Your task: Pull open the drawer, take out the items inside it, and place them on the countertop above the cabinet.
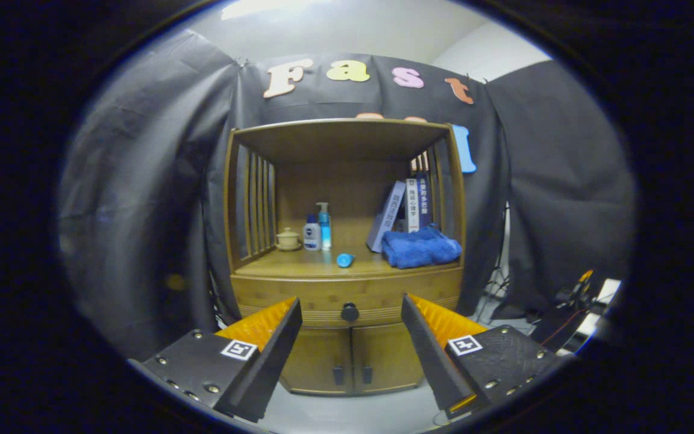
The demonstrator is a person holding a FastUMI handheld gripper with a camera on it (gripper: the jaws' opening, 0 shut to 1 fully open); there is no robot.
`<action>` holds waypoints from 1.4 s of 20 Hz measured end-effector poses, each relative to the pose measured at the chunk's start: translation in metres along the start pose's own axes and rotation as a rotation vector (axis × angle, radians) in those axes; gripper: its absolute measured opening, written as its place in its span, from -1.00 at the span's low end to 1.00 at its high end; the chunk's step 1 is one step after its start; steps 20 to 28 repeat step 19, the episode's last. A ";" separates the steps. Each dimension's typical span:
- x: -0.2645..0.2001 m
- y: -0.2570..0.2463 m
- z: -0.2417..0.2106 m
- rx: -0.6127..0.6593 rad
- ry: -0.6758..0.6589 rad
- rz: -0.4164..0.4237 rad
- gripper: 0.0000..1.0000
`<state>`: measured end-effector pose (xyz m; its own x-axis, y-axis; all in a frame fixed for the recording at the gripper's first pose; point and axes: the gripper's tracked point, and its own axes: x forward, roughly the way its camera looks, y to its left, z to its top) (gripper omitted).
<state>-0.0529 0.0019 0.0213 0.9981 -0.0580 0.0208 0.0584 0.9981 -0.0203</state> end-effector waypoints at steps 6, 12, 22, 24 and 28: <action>-0.017 -0.009 0.043 0.049 0.002 0.079 0.98; -0.037 -0.036 0.101 -0.023 -0.098 0.012 0.99; -0.038 -0.044 0.090 0.041 -0.043 0.043 0.99; -0.038 -0.044 0.090 0.041 -0.043 0.043 0.99; -0.038 -0.044 0.090 0.041 -0.043 0.043 0.99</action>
